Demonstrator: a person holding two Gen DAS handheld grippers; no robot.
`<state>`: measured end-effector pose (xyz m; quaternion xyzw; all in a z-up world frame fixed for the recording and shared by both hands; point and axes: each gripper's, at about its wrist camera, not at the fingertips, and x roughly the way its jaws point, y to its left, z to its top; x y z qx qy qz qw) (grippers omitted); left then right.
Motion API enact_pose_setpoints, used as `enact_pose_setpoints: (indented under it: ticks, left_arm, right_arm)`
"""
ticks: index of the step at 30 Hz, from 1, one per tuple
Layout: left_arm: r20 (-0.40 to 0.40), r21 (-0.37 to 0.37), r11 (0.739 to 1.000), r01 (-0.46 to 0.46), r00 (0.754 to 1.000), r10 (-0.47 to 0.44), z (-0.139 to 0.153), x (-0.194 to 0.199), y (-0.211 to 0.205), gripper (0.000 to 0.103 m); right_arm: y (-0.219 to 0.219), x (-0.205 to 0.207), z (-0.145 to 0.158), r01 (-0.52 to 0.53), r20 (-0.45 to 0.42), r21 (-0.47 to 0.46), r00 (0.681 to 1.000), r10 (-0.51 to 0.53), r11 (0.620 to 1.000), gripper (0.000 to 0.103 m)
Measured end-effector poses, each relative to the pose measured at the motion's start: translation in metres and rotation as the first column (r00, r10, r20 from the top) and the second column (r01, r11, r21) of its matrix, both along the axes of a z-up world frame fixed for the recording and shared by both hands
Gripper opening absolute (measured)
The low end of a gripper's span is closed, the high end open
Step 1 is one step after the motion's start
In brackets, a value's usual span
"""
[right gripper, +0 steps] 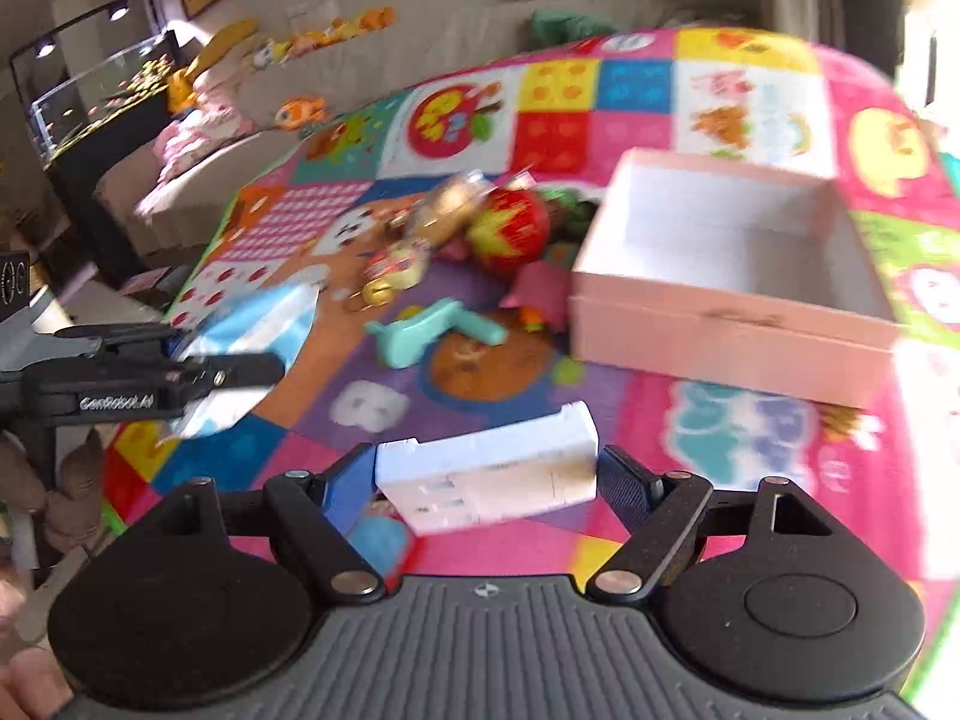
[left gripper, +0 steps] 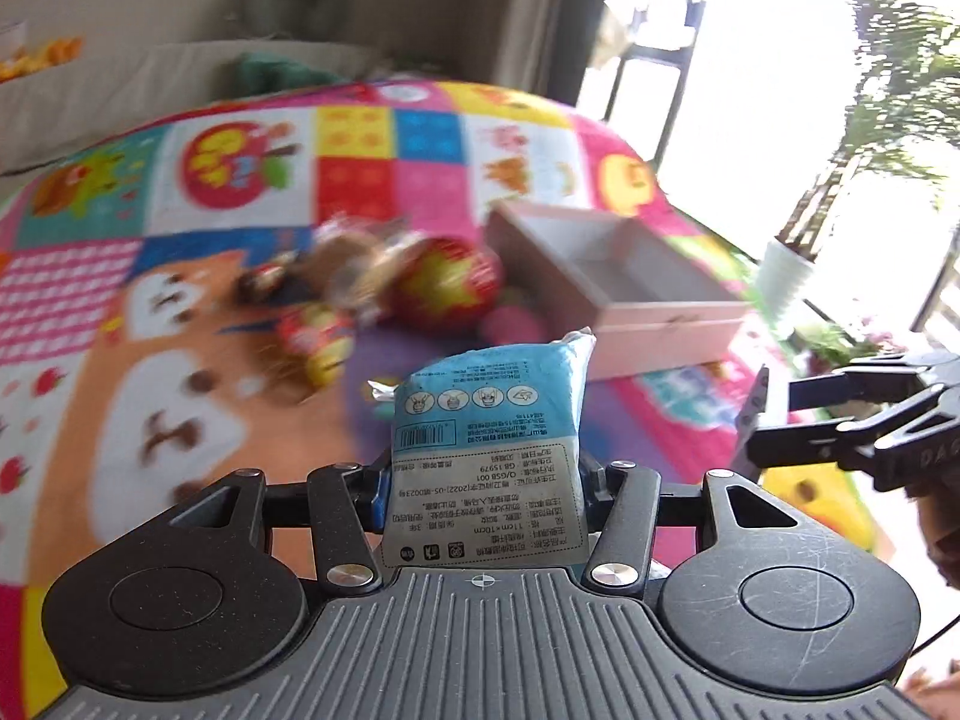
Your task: Organize objects
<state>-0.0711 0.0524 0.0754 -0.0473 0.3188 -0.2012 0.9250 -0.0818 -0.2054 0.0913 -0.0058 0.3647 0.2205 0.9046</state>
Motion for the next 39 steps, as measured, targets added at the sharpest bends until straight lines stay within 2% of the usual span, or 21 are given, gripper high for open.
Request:
enact_pose_setpoints:
  ticks: [3, 5, 7, 9, 11, 14, 17, 19, 21, 23, 25, 28, 30, 31, 33, 36, 39]
  left_arm:
    - [0.058, -0.064, 0.998, 0.01, 0.998, -0.006, 0.025, 0.032, -0.037, 0.057]
    - [0.075, -0.129, 0.992, -0.014, 0.997, 0.024, 0.037, 0.068, -0.064, 0.057]
    - [0.029, -0.184, 0.981, -0.068, 0.997, 0.075, 0.038, 0.11, -0.092, 0.057]
    - [-0.031, -0.239, 0.968, -0.08, 0.997, 0.075, 0.03, 0.148, -0.117, 0.057]
    - [-0.105, -0.214, 0.972, -0.096, 0.992, 0.075, 0.01, 0.18, -0.143, 0.06]
    - [-0.214, -0.1, 0.98, -0.173, 0.965, 0.149, -0.019, 0.201, -0.16, 0.059]
    - [-0.118, -0.056, 0.989, -0.137, 0.985, 0.13, -0.015, 0.184, -0.161, 0.055]
    - [-0.033, -0.1, 0.988, -0.121, 0.992, 0.119, -0.001, 0.167, -0.149, 0.055]
    - [0.071, -0.122, 0.987, -0.106, 0.991, 0.115, 0.015, 0.144, -0.13, 0.055]
    - [0.149, -0.105, 0.991, -0.084, 0.984, 0.099, 0.025, 0.121, -0.11, 0.056]
    - [0.194, -0.071, 0.994, -0.086, 0.976, 0.098, 0.027, 0.098, -0.09, 0.056]
    - [0.171, -0.051, 0.991, -0.128, 0.976, 0.134, 0.013, 0.08, -0.06, 0.056]
    - [0.13, -0.048, 0.986, -0.159, 0.978, 0.164, 0.002, 0.074, -0.04, 0.056]
    - [0.107, -0.044, 0.983, -0.179, 0.977, 0.183, -0.005, 0.07, -0.028, 0.056]
    - [0.073, -0.034, 0.978, -0.206, 0.975, 0.208, -0.016, 0.065, -0.01, 0.056]
    - [0.023, -0.035, 0.975, -0.221, 0.975, 0.222, -0.03, 0.061, 0.012, 0.056]
    - [0.009, -0.034, 0.981, -0.192, 0.981, 0.193, -0.033, 0.072, 0.009, 0.055]
  right_arm:
    - [-0.027, -0.01, 0.013, 0.058, 0.086, 0.015, 0.995, -0.059, 0.998, 0.08]
    - [-0.043, -0.008, 0.02, 0.099, 0.121, 0.043, 0.987, -0.104, 0.994, 0.08]
    - [-0.055, -0.008, 0.024, 0.13, 0.149, 0.073, 0.979, -0.14, 0.989, 0.08]
    - [-0.066, -0.007, 0.026, 0.153, 0.184, 0.095, 0.968, -0.168, 0.984, 0.08]
    - [-0.075, -0.004, 0.026, 0.18, 0.203, 0.11, 0.959, -0.199, 0.977, 0.08]
    - [-0.086, 0.004, 0.02, 0.218, 0.199, 0.109, 0.951, -0.236, 0.97, 0.08]
    - [-0.093, 0.011, 0.013, 0.244, 0.211, 0.079, 0.943, -0.256, 0.966, 0.08]
    - [-0.096, 0.018, 0.009, 0.26, 0.205, 0.081, 0.941, -0.271, 0.962, 0.08]
    - [-0.099, 0.026, 0.007, 0.269, 0.195, 0.096, 0.939, -0.283, 0.958, 0.08]
    - [-0.098, 0.037, 0.007, 0.267, 0.199, 0.099, 0.938, -0.282, 0.958, 0.08]
    - [-0.095, 0.053, 0.007, 0.273, 0.2, 0.104, 0.936, -0.289, 0.956, 0.08]
    - [-0.088, 0.084, 0.009, 0.274, 0.222, 0.156, 0.927, -0.304, 0.949, 0.08]
    - [-0.085, 0.104, 0.012, 0.27, 0.262, 0.234, 0.908, -0.328, 0.934, 0.08]
    - [-0.084, 0.113, 0.012, 0.285, 0.282, 0.244, 0.894, -0.349, 0.927, 0.085]
    - [-0.079, 0.123, 0.008, 0.352, 0.274, 0.192, 0.877, -0.394, 0.916, 0.099]
    - [-0.078, 0.109, -0.007, 0.339, 0.232, 0.157, 0.9, -0.369, 0.927, 0.101]
    - [-0.069, 0.085, -0.027, 0.334, 0.238, 0.075, 0.909, -0.342, 0.94, 0.103]
